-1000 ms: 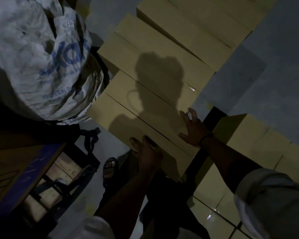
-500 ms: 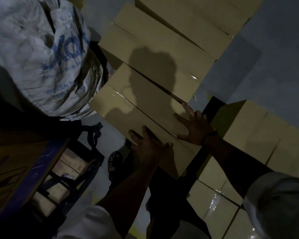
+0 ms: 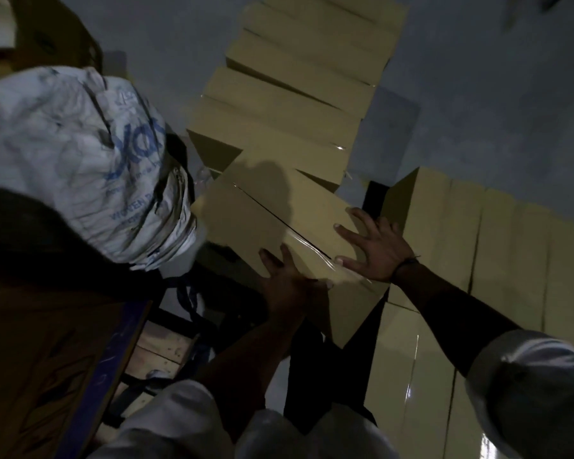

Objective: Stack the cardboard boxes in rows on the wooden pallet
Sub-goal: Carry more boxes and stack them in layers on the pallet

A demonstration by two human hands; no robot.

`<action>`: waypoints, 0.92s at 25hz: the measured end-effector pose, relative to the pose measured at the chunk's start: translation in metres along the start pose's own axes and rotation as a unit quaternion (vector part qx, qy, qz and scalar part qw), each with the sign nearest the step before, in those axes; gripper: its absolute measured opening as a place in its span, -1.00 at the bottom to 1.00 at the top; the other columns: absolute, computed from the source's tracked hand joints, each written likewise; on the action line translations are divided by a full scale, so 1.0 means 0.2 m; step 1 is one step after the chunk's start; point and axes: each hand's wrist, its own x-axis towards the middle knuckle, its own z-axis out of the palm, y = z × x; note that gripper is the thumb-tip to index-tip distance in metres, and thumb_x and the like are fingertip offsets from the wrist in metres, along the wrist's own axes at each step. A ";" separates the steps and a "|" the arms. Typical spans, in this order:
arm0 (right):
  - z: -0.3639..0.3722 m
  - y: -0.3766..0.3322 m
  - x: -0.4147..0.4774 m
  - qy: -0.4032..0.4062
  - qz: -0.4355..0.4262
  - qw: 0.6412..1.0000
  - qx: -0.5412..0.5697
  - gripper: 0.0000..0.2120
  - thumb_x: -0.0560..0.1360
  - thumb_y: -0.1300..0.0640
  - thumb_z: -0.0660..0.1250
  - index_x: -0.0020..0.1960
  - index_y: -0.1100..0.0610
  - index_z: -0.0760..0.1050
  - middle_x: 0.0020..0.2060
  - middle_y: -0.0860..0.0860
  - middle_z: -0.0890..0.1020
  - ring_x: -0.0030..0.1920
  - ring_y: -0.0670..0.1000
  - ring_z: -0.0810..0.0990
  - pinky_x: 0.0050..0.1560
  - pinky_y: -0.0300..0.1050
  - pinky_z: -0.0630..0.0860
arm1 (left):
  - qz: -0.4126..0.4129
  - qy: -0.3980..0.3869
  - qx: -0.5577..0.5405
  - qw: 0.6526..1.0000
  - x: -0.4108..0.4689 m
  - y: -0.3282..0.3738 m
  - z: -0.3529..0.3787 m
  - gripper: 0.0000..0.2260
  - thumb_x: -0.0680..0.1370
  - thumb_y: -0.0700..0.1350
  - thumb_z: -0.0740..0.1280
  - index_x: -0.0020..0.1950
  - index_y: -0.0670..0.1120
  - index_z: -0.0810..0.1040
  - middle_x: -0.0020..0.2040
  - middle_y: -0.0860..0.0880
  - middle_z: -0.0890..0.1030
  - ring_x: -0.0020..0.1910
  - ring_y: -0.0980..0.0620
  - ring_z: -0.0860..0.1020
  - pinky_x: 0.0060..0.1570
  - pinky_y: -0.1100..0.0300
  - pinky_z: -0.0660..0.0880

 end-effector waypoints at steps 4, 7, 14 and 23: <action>-0.06 -0.19 -0.24 0.007 0.067 0.998 0.012 -0.22 0.43 -0.57 -0.06 0.58 -0.27 0.05 0.62 -0.02 -0.11 0.30 0.30 0.36 0.26 0.22 0.32 | 0.021 -0.023 0.018 0.999 -0.14 -0.07 -0.13 0.22 0.12 0.41 0.56 0.60 0.03 0.03 0.60 -0.19 -0.13 0.46 -0.39 0.25 0.35 -0.19 0.40; -0.09 -0.30 -0.42 0.001 0.118 0.992 0.036 -0.20 0.43 -0.56 0.02 0.58 -0.27 0.01 0.61 -0.03 -0.16 0.36 0.31 0.31 0.31 0.24 0.30 | 0.062 -0.031 0.067 0.995 -0.24 -0.11 -0.19 0.25 0.12 0.41 0.56 0.62 0.00 0.01 0.60 -0.25 -0.13 0.48 -0.40 0.22 0.39 -0.23 0.33; -0.09 -0.49 -0.84 -0.116 0.207 0.959 0.155 0.11 0.25 -0.60 0.28 0.54 -0.37 -0.32 0.59 0.04 -0.34 0.52 0.36 0.11 0.38 0.29 0.36 | 0.154 -0.048 0.218 0.963 -0.57 -0.14 -0.24 0.26 0.21 0.29 0.62 0.65 0.06 -0.12 0.61 -0.22 -0.27 0.49 -0.48 0.16 0.40 -0.29 0.31; 0.14 -0.90 -1.65 -0.050 0.296 0.930 0.210 0.08 0.28 -0.55 0.33 0.58 -0.31 -0.20 0.59 -0.02 -0.22 0.46 0.32 0.22 0.36 0.23 0.41 | 0.274 -0.045 0.366 0.888 -1.14 -0.31 -0.15 0.25 0.24 0.41 0.52 0.64 0.08 -0.23 0.61 -0.22 -0.31 0.55 -0.47 -0.01 0.47 -0.32 0.05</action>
